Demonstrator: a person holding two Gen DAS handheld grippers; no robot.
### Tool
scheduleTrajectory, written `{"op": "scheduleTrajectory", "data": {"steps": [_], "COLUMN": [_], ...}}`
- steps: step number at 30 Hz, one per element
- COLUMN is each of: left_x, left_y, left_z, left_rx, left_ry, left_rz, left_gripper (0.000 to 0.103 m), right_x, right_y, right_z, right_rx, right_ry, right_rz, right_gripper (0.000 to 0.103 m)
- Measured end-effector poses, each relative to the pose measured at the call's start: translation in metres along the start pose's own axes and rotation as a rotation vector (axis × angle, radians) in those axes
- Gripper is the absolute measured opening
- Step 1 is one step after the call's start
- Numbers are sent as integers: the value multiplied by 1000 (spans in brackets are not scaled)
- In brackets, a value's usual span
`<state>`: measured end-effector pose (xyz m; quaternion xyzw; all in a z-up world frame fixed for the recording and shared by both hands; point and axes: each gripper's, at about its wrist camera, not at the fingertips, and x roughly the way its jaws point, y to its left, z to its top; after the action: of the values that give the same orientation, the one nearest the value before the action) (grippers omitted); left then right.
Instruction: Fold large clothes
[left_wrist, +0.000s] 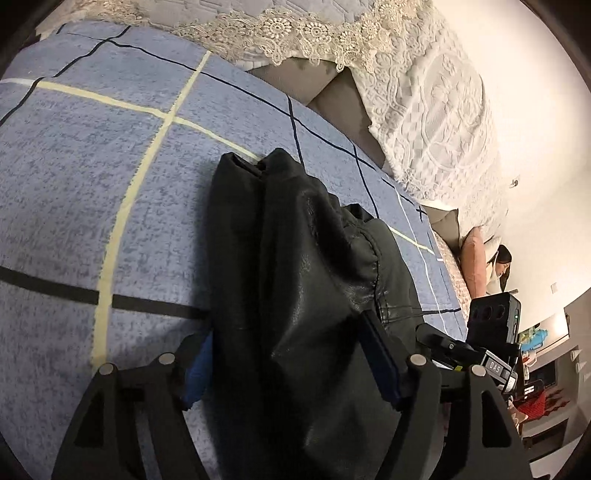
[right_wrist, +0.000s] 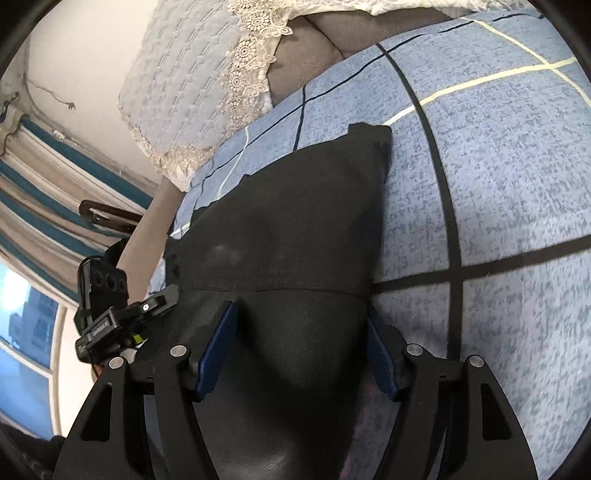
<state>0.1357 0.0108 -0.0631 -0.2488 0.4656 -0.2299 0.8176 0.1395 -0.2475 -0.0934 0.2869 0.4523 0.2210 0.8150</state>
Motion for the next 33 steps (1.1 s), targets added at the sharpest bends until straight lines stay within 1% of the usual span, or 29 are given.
{"op": "scheduleTrajectory", "data": {"steps": [2, 3, 4, 6, 7, 8, 9, 11, 13, 17, 20, 22, 28, 30, 33], "left_x": [-2, -3, -4, -2, -2, -2, -3, -12, -22, -39, -52, -59, -64, -63, -60], "left_y": [0, -1, 0, -2, -1, -2, -4, -11, -20, -33, -31, -27, -7, 3, 15], "left_z": [-6, -10, -11, -9, -8, -6, -5, -4, -3, -1, 7, 16, 58, 76, 103], "left_rx": [18, 33, 46, 39, 33, 27, 27, 48, 77, 114, 109, 111, 113, 104, 120], "left_ry": [3, 1, -3, -2, -1, 2, 1, -17, -30, -52, -80, -98, -127, -130, -141], "left_rz": [-12, -6, 3, 16, 22, 35, 47, 67, 64, 76, 60, 63, 106, 111, 128], "left_gripper": [73, 73, 72, 66, 61, 54, 49, 29, 24, 21, 21, 21, 21, 21, 21], "right_x": [-2, -1, 0, 5, 7, 8, 8, 1, -9, -18, -16, -10, 28, 44, 65], "right_y": [3, 4, 4, 3, 3, 4, 6, 15, 28, 56, 71, 80, 99, 104, 111], "right_z": [-5, -6, -4, 1, 2, 4, 6, 7, 9, 17, 26, 35, 68, 84, 109], "right_rx": [-22, -36, -31, -11, -3, 8, 13, 1, -26, -83, -105, -126, -155, -165, -173], "right_ry": [18, 21, 26, 29, 34, 40, 40, 29, 11, -19, -34, -37, -20, -15, -18], "right_rz": [-2, -10, -14, -16, -21, -29, -27, -31, -30, -19, -6, -1, 1, -4, -6], "right_gripper": [68, 68, 67, 64, 58, 51, 46, 35, 30, 28, 28, 28, 28, 28, 28]}}
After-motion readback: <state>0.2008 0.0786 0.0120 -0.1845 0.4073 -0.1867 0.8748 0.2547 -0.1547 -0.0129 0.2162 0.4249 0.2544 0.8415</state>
